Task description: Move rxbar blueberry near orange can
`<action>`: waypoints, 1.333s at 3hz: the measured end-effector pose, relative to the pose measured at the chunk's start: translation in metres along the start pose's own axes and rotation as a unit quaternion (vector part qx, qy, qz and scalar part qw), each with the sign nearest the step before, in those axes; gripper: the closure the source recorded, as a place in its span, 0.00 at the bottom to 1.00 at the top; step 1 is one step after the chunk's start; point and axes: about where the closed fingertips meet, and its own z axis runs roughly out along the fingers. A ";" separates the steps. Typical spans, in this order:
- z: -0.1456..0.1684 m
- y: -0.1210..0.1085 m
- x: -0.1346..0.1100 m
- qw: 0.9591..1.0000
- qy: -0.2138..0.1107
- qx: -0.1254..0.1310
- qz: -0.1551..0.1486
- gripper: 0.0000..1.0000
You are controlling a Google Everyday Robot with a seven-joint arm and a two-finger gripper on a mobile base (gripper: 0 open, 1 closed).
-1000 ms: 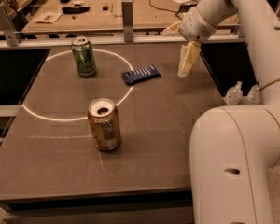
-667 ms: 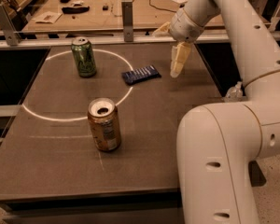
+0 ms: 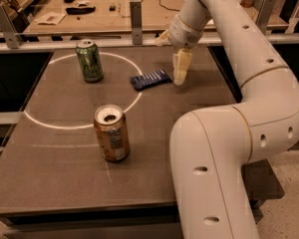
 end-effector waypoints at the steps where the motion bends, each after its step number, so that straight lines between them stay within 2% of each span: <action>1: 0.012 0.003 0.009 1.000 0.017 -0.016 0.016 0.00; 3: 0.032 0.003 0.008 0.998 0.040 -0.045 0.011 0.00; 4: 0.039 0.001 0.002 0.997 0.045 -0.055 -0.003 0.18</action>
Offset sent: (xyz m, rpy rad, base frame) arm -0.0418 -0.0346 -0.0198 -0.2253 0.3310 0.0728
